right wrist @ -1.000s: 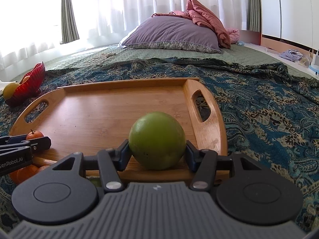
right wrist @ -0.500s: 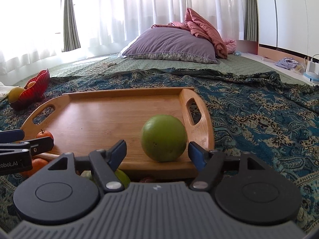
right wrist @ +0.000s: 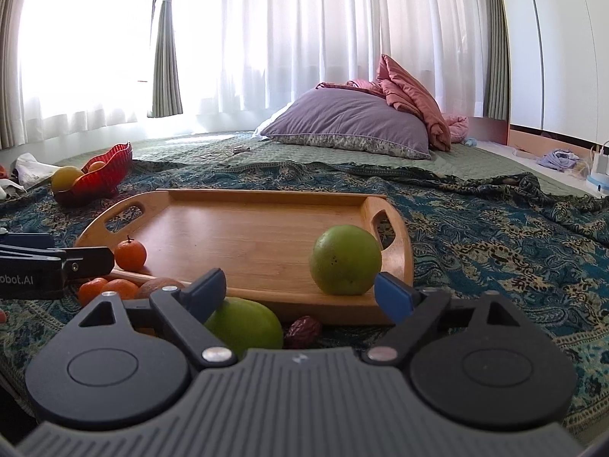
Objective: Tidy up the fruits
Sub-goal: 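Move the left tool to another tangerine while the right tool moves to another green apple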
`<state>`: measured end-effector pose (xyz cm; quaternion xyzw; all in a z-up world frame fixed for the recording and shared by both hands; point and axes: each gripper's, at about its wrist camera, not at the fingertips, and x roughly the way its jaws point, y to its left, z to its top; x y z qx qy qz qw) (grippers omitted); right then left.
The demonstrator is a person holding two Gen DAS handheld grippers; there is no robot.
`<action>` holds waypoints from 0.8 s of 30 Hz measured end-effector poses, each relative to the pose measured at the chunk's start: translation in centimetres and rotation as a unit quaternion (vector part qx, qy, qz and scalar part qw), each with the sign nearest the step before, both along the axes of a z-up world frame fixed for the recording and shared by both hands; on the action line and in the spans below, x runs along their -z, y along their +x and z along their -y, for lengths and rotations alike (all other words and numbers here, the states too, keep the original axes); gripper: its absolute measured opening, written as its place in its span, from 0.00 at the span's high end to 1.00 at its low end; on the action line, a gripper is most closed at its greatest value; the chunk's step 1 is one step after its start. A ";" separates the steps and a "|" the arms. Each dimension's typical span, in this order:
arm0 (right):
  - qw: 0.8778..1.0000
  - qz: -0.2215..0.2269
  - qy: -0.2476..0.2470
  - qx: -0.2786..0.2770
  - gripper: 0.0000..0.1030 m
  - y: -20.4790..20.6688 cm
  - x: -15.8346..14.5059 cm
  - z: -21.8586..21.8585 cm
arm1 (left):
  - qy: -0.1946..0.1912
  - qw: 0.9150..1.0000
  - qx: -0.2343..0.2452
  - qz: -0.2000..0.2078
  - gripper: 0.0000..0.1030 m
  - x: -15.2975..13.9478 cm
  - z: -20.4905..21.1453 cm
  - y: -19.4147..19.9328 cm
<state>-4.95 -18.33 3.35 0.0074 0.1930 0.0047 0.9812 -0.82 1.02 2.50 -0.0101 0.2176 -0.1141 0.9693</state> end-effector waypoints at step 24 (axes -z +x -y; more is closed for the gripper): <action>0.993 -0.037 -0.101 -0.051 0.28 -1.1 3.2 -5.1 | 0.018 0.999 0.004 -0.036 0.61 2.7 -0.5 -0.4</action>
